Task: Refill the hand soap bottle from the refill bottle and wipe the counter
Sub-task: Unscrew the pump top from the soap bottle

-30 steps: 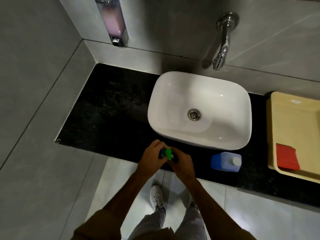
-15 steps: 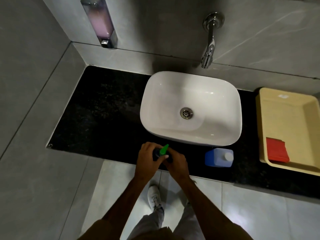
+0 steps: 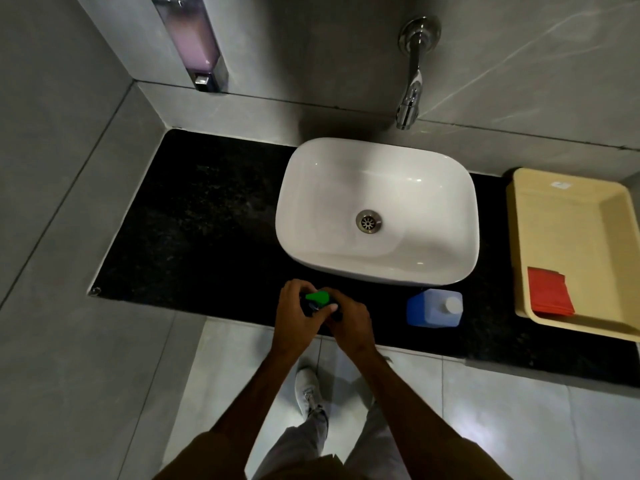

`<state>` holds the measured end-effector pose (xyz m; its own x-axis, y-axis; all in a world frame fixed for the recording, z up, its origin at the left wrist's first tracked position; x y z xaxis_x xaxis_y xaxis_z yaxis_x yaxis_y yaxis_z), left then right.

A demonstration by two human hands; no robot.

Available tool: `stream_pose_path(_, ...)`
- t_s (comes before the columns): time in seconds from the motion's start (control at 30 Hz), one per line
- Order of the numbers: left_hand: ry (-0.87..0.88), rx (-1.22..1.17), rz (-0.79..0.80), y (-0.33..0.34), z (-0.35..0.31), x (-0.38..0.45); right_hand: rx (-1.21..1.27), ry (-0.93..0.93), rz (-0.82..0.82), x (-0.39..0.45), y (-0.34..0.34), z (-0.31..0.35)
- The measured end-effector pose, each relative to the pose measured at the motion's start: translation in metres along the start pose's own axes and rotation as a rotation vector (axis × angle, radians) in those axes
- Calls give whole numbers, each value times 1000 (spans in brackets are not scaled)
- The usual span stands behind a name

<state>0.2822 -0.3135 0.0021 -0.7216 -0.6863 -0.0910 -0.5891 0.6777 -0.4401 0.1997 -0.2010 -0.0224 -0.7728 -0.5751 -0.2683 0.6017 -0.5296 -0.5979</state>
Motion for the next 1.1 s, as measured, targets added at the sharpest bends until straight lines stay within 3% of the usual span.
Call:
stream_pose_path(0.1,72,-30,92,3,3,-6,-11,2,6,2,-2,-1)
stream_pose_path(0.17,118,-11,59,2,7,-7,-8,-7,9,3,-2,-1)
stream_pose_path(0.47,-19,-103,-88,-8,-9,-5,-1,-5,15,3,-3,0)
stream_pose_path(0.63,-88,-418,-176,-31,-25,1,-1,22,3,5,1,-4)
stream_pose_path(0.73,-155,-605,-312,-57,-34,12,33,8,24,6,3,-7)
stream_pose_path(0.87,-201,-457,-446,-94,-22,39,87,1,21,6,9,-10)
stream_pose_path(1.03,-335,7,-355,-84,16,54,42,3,11,2,10,-12)
stream_pose_path(1.1,-369,85,-272,-66,33,57,-17,0,3,-5,5,-12)
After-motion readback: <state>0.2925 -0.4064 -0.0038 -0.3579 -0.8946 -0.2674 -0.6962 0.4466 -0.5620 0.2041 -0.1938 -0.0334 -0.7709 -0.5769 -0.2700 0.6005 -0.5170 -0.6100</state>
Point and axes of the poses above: each hand's wrist, its own x-axis towards the middle knuckle, its own y-axis out of the palm, z = x × y, the point moved 1 cm from there along x, towards the middle knuckle, and after that the axes turned 2 degrees about -z, right-handed, at the moved point
